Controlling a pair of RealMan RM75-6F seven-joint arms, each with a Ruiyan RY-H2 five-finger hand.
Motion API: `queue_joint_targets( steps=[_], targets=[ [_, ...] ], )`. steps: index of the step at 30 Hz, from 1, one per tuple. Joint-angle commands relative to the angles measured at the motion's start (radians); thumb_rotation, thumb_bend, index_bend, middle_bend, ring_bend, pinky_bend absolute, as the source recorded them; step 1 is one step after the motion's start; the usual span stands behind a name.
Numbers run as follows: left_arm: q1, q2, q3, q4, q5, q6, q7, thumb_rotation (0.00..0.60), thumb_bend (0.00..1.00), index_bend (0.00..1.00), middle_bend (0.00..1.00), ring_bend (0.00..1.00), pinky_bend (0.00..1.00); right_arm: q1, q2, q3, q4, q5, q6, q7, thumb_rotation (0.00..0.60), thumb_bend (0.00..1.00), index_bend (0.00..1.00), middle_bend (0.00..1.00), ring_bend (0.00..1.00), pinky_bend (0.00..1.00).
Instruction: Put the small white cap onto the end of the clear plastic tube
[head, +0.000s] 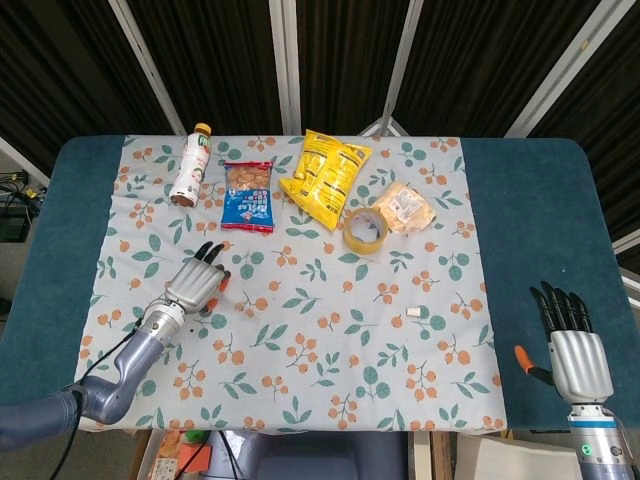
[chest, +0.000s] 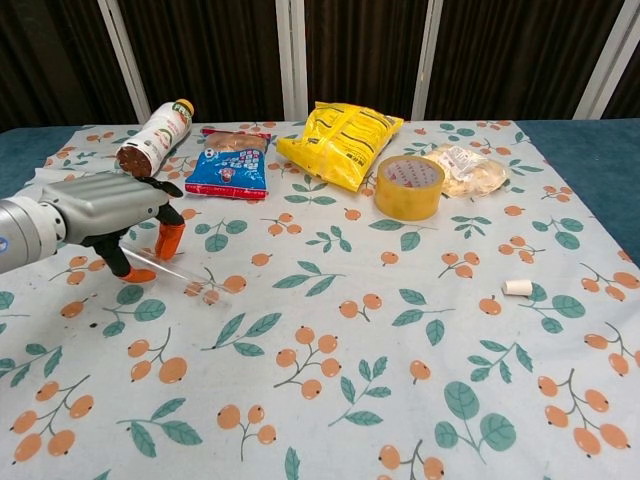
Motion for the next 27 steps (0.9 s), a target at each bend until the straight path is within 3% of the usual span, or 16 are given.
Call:
queue_joint_targets(
  steps=[1, 5, 19, 27],
  targets=[
    [0.004, -0.001, 0.0, 0.003, 0.015, 0.015, -0.015, 0.6, 0.53, 0.72, 0.5, 0.08, 0.0, 0.0, 0.0, 0.0, 0.0, 0.0, 0.0, 0.0, 0.6, 0.35, 0.0, 0.0, 0.0, 0.0],
    [0.009, -0.002, 0.002, 0.01, 0.037, 0.031, -0.039, 0.6, 0.54, 0.72, 0.55, 0.11, 0.0, 0.0, 0.0, -0.001, -0.001, -0.001, 0.001, 0.0, 0.6, 0.35, 0.0, 0.0, 0.0, 0.0],
    [0.041, -0.007, -0.002, 0.035, 0.083, 0.09, -0.142, 0.6, 0.53, 0.73, 0.55, 0.11, 0.0, 0.001, -0.004, -0.002, 0.001, -0.009, 0.002, -0.011, 0.6, 0.35, 0.0, 0.0, 0.0, 0.0],
    [0.074, -0.018, -0.016, 0.065, 0.152, 0.186, -0.296, 0.6, 0.53, 0.73, 0.55, 0.12, 0.0, 0.019, -0.013, 0.008, 0.017, -0.023, -0.001, -0.034, 0.6, 0.35, 0.0, 0.0, 0.0, 0.0]
  ],
)
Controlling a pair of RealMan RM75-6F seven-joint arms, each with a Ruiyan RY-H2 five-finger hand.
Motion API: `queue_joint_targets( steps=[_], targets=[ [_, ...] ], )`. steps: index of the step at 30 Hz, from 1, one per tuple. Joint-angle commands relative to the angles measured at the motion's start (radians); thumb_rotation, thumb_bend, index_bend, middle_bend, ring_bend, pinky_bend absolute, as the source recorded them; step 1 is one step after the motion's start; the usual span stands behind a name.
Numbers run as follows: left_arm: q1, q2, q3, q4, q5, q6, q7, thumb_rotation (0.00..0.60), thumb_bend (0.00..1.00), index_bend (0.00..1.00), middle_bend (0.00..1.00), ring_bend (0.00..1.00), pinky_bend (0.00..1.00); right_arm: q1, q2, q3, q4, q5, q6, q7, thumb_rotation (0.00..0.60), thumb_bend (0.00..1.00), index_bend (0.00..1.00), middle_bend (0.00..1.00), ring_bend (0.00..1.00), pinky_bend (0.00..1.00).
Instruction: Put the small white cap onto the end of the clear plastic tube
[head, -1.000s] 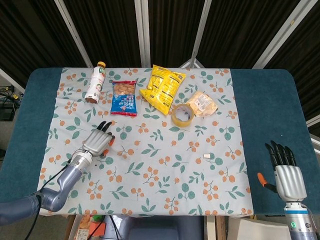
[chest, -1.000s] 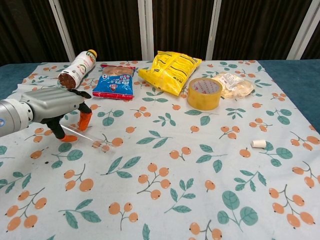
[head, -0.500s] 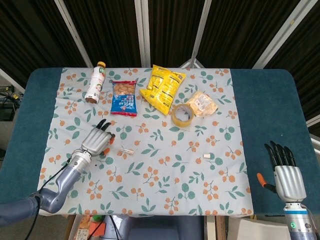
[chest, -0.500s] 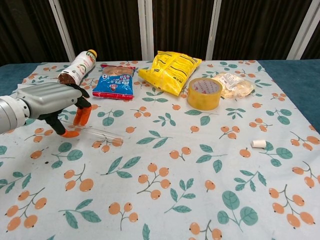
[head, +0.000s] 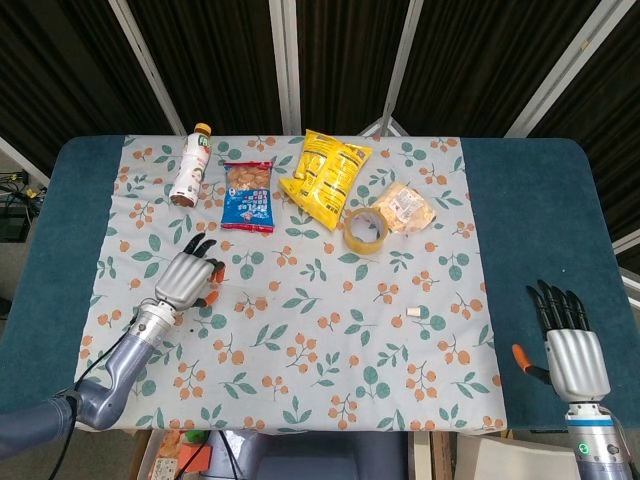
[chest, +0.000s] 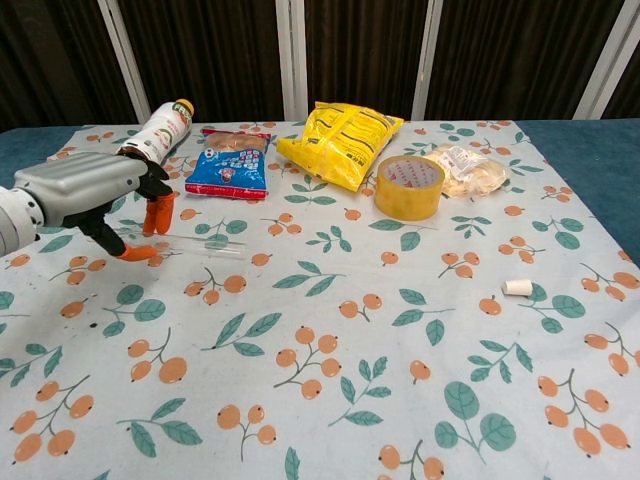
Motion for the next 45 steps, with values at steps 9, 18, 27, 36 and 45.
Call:
queue_joint_targets(
  steps=[9, 18, 27, 36, 45],
  targets=[
    [0.066, 0.008, -0.049, 0.003, 0.063, 0.168, -0.218, 0.6, 0.53, 0.73, 0.55, 0.12, 0.0, 0.085, -0.03, 0.031, -0.065, 0.008, -0.097, -0.108, 0.6, 0.35, 0.0, 0.0, 0.0, 0.0],
    [0.087, 0.032, -0.072, -0.007, 0.082, 0.221, -0.3, 0.6, 0.53, 0.74, 0.55, 0.12, 0.0, 0.191, -0.103, 0.062, -0.093, 0.109, -0.255, -0.248, 0.6, 0.35, 0.02, 0.0, 0.0, 0.0],
    [0.104, 0.054, -0.075, -0.014, 0.099, 0.244, -0.355, 0.6, 0.53, 0.74, 0.55, 0.12, 0.0, 0.263, -0.223, 0.062, -0.041, 0.188, -0.339, -0.366, 0.6, 0.35, 0.15, 0.02, 0.0, 0.0],
    [0.107, 0.081, -0.078, -0.023, 0.108, 0.243, -0.376, 0.6, 0.54, 0.74, 0.55, 0.12, 0.0, 0.324, -0.327, 0.095, 0.053, 0.266, -0.371, -0.427, 0.6, 0.35, 0.3, 0.06, 0.0, 0.0],
    [0.109, 0.09, -0.079, -0.016, 0.111, 0.236, -0.386, 0.6, 0.53, 0.74, 0.55, 0.12, 0.0, 0.347, -0.391, 0.104, 0.129, 0.336, -0.374, -0.445, 0.6, 0.35, 0.31, 0.06, 0.0, 0.0]
  ],
)
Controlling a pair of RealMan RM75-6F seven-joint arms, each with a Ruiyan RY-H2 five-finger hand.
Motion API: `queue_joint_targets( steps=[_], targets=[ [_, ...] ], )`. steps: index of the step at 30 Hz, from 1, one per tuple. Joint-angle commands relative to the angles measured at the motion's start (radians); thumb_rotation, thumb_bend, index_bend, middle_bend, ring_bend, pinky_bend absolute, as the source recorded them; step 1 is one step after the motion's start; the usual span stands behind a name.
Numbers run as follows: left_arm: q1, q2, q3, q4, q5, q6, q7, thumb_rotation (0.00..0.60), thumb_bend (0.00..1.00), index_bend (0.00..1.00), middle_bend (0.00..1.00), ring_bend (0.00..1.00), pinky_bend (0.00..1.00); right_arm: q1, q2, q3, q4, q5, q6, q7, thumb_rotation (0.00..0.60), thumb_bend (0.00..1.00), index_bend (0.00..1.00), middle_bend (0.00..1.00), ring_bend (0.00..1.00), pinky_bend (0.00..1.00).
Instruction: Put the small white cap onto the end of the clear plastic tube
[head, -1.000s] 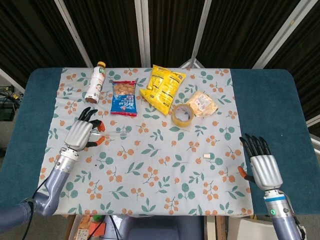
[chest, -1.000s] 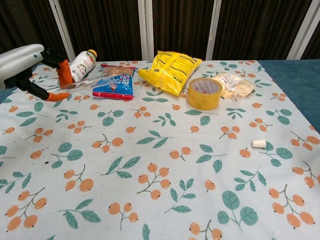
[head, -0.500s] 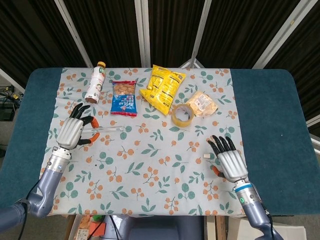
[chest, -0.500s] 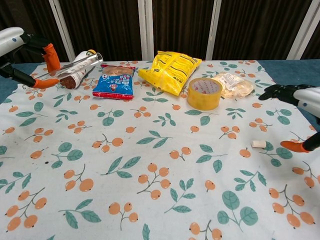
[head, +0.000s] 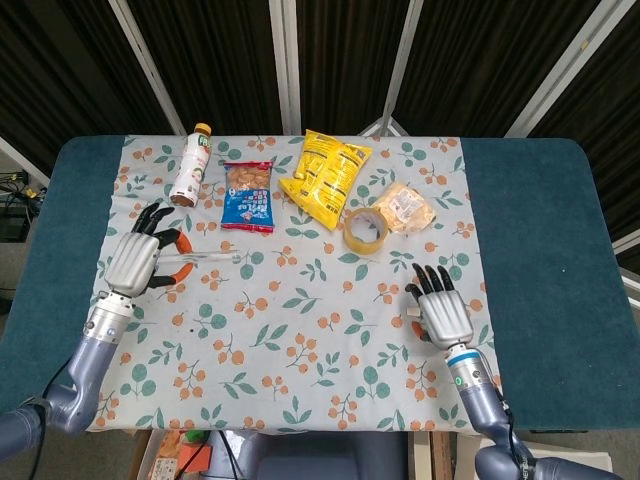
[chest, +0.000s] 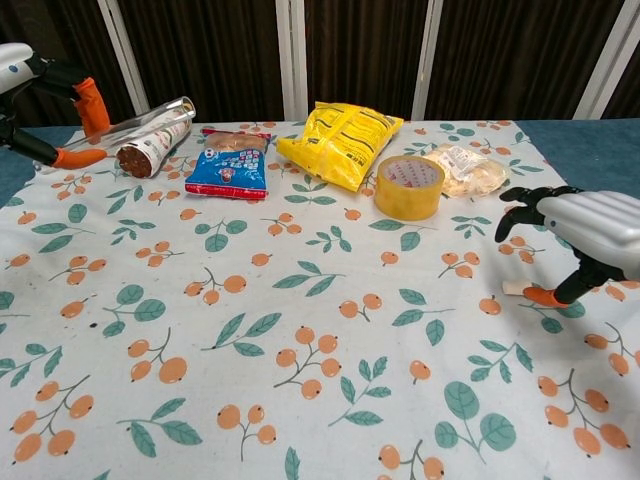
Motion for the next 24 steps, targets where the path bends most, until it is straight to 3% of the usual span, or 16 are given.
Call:
queue_joint_targets(
  steps=[1, 24],
  targets=[
    [0.0, 0.002, 0.001, 0.004, 0.001, -0.003, -0.003, 0.6, 0.53, 0.74, 0.55, 0.12, 0.0, 0.007, -0.018, -0.001, 0.018, 0.011, 0.0, -0.001, 0.6, 0.35, 0.31, 0.06, 0.0, 0.0],
    [-0.007, -0.004, 0.0, 0.035, 0.011, -0.015, -0.02, 0.6, 0.53, 0.74, 0.55, 0.12, 0.0, 0.032, -0.081, -0.005, 0.142, 0.05, 0.006, 0.039, 0.6, 0.35, 0.46, 0.12, 0.0, 0.0]
  ],
)
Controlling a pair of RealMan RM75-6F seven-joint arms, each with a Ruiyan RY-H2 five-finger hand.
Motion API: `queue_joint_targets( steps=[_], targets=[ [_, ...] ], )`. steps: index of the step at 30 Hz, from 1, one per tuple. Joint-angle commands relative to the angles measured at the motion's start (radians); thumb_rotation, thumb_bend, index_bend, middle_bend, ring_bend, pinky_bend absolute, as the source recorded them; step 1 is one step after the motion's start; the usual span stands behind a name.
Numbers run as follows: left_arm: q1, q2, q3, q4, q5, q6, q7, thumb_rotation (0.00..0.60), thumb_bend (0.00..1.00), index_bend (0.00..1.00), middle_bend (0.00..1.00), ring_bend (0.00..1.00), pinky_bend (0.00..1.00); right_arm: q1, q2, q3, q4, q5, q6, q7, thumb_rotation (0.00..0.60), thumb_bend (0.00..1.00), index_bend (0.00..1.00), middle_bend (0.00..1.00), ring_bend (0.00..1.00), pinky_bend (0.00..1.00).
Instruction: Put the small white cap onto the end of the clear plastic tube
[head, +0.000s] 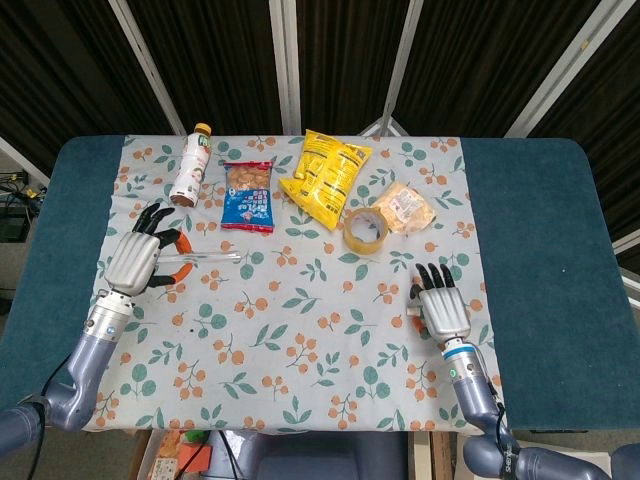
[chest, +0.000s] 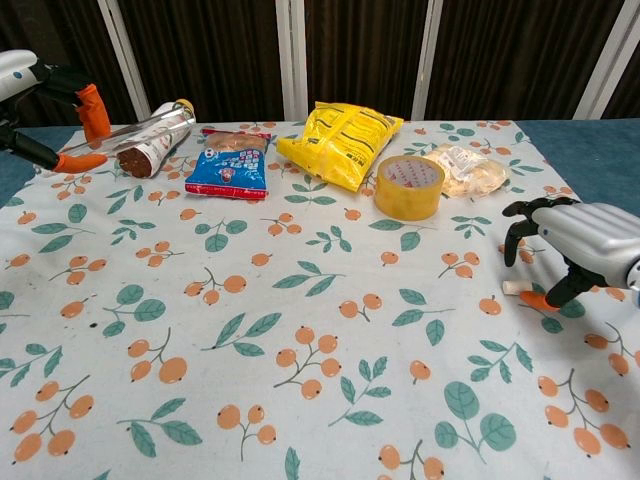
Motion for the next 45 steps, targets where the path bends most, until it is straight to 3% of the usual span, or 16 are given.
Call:
queue_joint_targets(
  steps=[1, 18, 36, 45],
  targets=[
    [-0.001, 0.002, -0.002, 0.001, -0.001, 0.0, -0.001, 0.6, 0.53, 0.74, 0.55, 0.12, 0.0, 0.0, -0.002, -0.003, 0.005, 0.0, 0.002, 0.006, 0.6, 0.35, 0.46, 0.12, 0.0, 0.0],
    [0.001, 0.0, 0.001, 0.017, -0.001, -0.006, -0.013, 0.6, 0.53, 0.75, 0.55, 0.12, 0.0, 0.002, -0.02, -0.016, 0.039, -0.001, 0.008, 0.019, 0.6, 0.35, 0.48, 0.13, 0.0, 0.0],
    [-0.003, -0.004, 0.005, 0.021, 0.008, -0.005, -0.016, 0.6, 0.53, 0.75, 0.55, 0.12, 0.0, -0.003, -0.013, -0.022, 0.025, -0.009, 0.027, 0.027, 0.6, 0.35, 0.63, 0.18, 0.01, 0.0],
    [-0.014, -0.015, -0.006, 0.008, -0.006, -0.023, -0.006, 0.6, 0.53, 0.75, 0.55, 0.12, 0.0, 0.019, 0.006, -0.01, 0.032, -0.104, 0.085, 0.042, 0.6, 0.35, 0.63, 0.19, 0.03, 0.0]
  ],
)
